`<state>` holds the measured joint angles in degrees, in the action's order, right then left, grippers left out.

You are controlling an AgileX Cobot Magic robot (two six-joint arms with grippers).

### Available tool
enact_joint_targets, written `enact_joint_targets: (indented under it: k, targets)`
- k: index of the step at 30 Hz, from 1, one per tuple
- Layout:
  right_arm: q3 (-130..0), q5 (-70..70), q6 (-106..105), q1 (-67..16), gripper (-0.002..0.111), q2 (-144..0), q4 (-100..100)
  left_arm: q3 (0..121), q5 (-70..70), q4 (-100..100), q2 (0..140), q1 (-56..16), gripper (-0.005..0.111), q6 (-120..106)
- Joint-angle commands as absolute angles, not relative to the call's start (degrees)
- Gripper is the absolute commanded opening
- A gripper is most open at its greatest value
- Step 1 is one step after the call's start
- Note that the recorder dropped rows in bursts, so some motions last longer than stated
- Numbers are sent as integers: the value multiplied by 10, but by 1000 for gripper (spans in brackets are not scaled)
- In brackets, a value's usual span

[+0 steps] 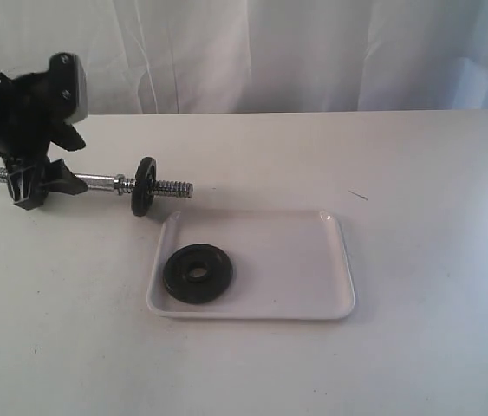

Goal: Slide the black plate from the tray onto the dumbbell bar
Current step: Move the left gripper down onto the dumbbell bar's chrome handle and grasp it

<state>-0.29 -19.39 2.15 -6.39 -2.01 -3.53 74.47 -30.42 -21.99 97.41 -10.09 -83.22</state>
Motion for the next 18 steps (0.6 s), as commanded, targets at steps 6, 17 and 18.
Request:
enact_joint_targets:
  k: [6, 17, 18]
  targets:
    - [0, -192, 22, -67, 0, -17, -31, 748, -189, -148, 1049, -121, 68, -840]
    - [0, -192, 22, -67, 0, -17, -31, 748, -113, -147, 1099, -121, 68, -875]
    - [0, -192, 22, -67, 0, -17, -31, 748, -106, -147, 1104, -121, 68, -875]
